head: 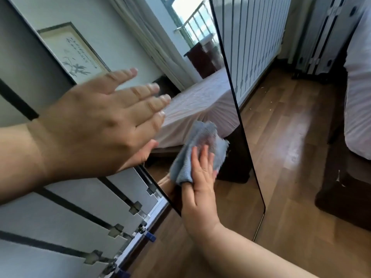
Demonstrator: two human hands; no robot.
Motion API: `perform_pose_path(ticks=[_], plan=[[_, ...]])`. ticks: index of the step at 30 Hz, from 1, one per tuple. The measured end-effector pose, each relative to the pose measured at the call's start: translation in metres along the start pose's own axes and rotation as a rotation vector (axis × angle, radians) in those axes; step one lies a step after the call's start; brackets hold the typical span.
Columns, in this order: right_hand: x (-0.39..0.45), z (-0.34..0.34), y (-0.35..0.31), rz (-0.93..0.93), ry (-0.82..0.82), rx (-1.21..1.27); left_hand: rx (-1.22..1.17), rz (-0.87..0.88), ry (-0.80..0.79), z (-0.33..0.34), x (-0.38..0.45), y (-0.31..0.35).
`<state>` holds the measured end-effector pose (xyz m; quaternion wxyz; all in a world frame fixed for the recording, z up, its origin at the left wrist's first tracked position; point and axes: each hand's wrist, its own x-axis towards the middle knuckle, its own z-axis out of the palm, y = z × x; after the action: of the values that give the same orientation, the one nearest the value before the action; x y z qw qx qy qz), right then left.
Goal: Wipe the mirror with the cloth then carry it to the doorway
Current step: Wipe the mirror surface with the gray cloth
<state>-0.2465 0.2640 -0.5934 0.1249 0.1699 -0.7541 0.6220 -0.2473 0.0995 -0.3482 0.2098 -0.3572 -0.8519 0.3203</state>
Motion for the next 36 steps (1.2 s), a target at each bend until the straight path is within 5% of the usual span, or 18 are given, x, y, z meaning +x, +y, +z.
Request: perform_pose_path(ticks=[5,9,12,15,18,20,25,32,36], plan=[[-0.039,0.002,0.081,0.758,0.226,0.095,0.036,0.242,-0.068,0.01,-0.014,0.018],[-0.047,0.003,0.116,0.999,0.225,0.056,0.03,0.246,0.012,0.014,-0.016,0.018],[-0.032,0.006,0.062,0.635,0.237,0.013,0.048,0.251,0.03,0.016,-0.017,0.02],[-0.028,0.0,0.003,0.083,-0.035,-0.108,0.056,0.247,0.035,0.016,-0.017,0.021],[-0.019,-0.004,-0.015,-0.288,-0.1,-0.312,0.061,0.26,0.045,0.014,-0.018,0.021],[-0.019,-0.004,0.001,-0.334,-0.073,-0.355,0.074,0.26,0.056,0.014,-0.019,0.02],[-0.05,0.005,0.055,-0.064,-0.002,-0.285,0.034,0.248,0.061,0.011,-0.02,0.015],[-0.013,-0.007,-0.018,-0.374,-0.031,-0.339,0.037,0.238,0.072,0.008,-0.018,0.017],[-0.03,-0.014,0.019,-0.27,-0.11,-0.353,0.046,0.24,0.042,0.007,-0.019,0.015]])
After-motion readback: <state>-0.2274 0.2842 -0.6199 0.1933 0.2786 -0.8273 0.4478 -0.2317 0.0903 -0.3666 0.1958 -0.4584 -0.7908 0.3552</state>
